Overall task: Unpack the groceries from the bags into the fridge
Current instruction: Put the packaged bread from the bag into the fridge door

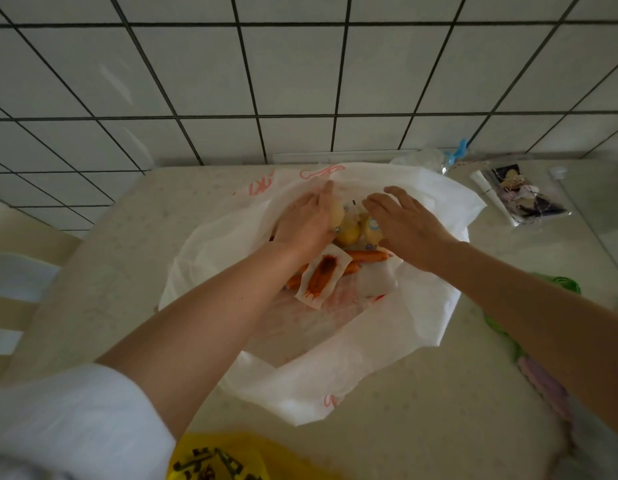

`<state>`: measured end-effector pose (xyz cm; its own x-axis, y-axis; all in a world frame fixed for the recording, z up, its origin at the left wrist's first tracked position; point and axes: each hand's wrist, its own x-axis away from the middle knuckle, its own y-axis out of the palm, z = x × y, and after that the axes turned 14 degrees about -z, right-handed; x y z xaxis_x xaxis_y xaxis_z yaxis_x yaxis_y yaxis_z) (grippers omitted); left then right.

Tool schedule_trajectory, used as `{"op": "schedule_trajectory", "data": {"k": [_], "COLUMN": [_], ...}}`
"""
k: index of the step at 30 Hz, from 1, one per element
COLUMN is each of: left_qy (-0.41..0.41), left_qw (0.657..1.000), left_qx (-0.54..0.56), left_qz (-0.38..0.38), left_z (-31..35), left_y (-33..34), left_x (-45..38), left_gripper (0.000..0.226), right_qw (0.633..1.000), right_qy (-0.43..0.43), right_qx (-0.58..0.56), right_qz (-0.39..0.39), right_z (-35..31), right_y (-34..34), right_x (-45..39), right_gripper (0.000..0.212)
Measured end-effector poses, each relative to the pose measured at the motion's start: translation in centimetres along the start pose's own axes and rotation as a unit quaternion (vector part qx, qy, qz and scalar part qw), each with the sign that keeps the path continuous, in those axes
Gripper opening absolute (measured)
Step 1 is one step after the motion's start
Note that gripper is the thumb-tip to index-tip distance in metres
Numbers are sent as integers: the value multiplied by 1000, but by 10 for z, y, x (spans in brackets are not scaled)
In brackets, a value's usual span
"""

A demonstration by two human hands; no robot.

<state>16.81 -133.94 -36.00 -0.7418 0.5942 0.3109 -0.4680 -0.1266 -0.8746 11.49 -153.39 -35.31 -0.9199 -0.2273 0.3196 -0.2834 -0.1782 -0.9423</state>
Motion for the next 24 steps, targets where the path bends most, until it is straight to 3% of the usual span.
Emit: {"op": "schedule_trajectory", "data": {"k": [7, 13, 17, 21, 24], "left_qy": [35, 35, 51, 19, -4], "left_qw": [989, 973, 969, 969, 967], "left_qx": [123, 206, 202, 209, 209], "left_qz": [71, 102, 129, 130, 144], "left_z": [-6, -2, 1, -1, -2], "left_y": [1, -5, -7, -4, -3], "left_x": [24, 50, 72, 90, 102], "left_gripper": [81, 82, 80, 84, 86], "right_qw": [996, 959, 955, 967, 971], "right_qy": [-68, -207, -229, -192, -168], "right_qx": [-11, 93, 110, 67, 23], "right_qz": [60, 172, 153, 151, 170], "right_z": [6, 1, -3, -7, -13], "right_y": [10, 12, 7, 1, -7], "right_x": [17, 29, 33, 35, 38], "right_gripper": [54, 23, 26, 47, 49]}}
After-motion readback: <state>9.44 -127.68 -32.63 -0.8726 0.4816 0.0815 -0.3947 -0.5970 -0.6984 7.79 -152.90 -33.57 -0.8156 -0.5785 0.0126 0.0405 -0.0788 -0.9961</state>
